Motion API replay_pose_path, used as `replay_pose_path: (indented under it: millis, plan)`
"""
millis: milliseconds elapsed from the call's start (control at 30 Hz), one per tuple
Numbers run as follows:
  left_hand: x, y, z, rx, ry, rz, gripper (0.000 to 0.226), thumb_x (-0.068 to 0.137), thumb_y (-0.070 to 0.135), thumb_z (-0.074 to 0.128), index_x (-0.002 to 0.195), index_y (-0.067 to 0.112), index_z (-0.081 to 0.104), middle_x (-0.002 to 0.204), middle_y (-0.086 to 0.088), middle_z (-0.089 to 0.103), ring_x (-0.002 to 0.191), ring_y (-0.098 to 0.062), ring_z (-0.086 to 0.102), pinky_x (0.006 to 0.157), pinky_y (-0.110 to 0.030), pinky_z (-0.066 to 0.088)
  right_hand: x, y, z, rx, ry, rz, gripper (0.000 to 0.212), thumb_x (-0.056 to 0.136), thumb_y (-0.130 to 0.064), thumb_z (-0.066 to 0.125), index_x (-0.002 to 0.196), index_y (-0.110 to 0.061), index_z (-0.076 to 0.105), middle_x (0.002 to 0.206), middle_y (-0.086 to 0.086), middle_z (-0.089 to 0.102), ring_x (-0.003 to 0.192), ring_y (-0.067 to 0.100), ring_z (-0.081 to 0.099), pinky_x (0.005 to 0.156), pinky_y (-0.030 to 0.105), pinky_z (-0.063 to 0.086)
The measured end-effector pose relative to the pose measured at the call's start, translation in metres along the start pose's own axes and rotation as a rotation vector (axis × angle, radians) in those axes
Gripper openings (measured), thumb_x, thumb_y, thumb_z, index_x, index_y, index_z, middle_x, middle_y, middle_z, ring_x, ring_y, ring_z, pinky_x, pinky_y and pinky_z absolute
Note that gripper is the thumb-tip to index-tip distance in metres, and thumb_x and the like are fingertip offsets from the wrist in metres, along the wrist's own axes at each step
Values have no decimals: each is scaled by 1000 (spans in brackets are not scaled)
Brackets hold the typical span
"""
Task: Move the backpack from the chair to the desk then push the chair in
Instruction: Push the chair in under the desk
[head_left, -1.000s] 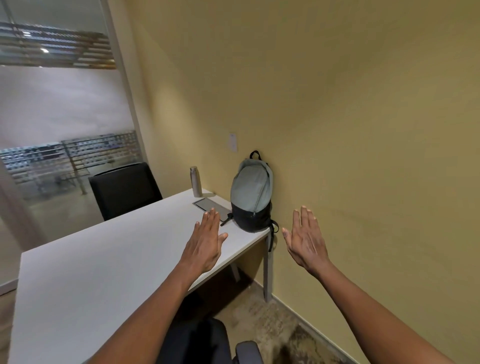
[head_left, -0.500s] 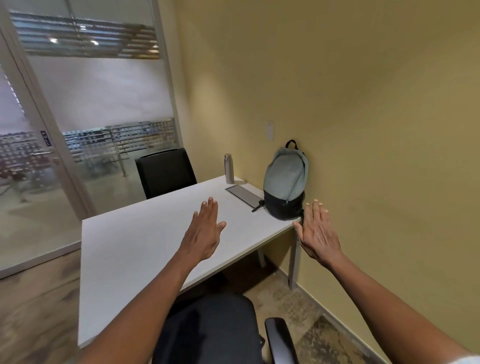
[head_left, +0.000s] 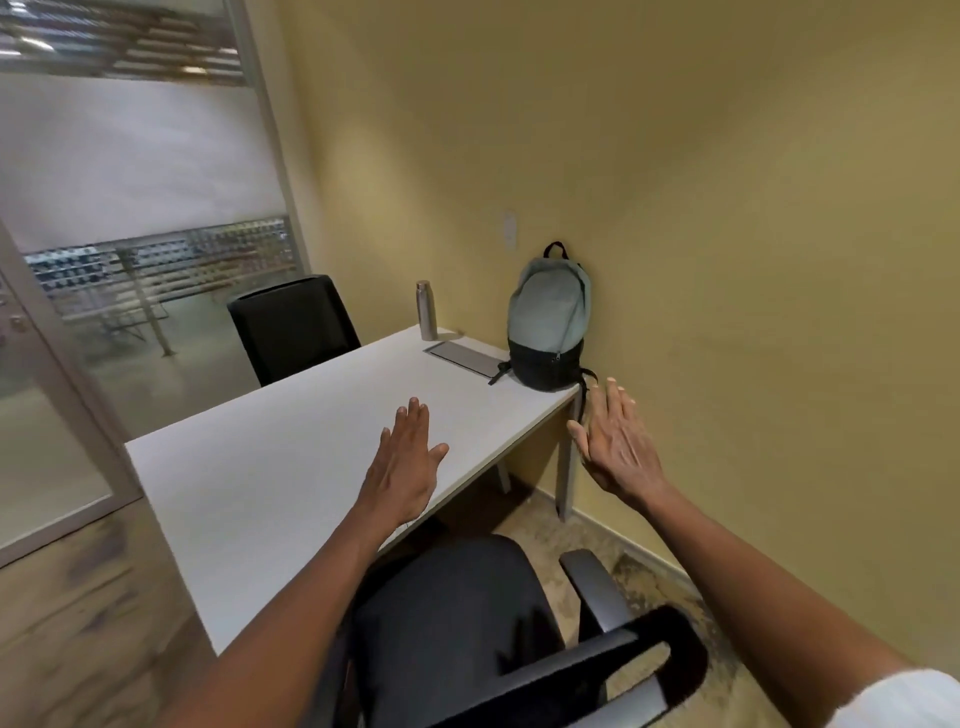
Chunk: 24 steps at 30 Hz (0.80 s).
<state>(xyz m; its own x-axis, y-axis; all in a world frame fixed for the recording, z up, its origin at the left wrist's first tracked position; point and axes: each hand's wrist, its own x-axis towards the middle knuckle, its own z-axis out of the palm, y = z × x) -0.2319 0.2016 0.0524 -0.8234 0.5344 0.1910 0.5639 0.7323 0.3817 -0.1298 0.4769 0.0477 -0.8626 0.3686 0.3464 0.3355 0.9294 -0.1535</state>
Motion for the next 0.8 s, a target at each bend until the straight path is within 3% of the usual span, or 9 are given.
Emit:
replay_pose_path:
  millis: [300,500,800]
  plan:
    - [-82,-33,-6,-52,-130,82,65,107,38,26,158,14,-5,167,-3,-12,154,-18,-10,125,-39,-4,-113,-73,-10,-1,-77,29,68,103,-47,22,153,-2,15,162,23,8,150,32,12,123,43,12]
    - [-123,-37,-2,-52,-142,119,66,106,40,27,158,13,-3,167,-5,-9,154,-20,-8,124,-39,-3,-150,-80,-22,-13,-128,-17,67,103,-48,24,152,-3,17,161,23,12,149,31,15,121,37,10]
    - [-181,-24,1,-32,-148,133,70,104,47,28,158,12,0,168,-8,-4,155,-22,-3,123,-39,-1,-200,-77,-29,16,-196,-55,62,102,-50,25,143,-4,33,157,26,23,145,34,27,118,43,24]
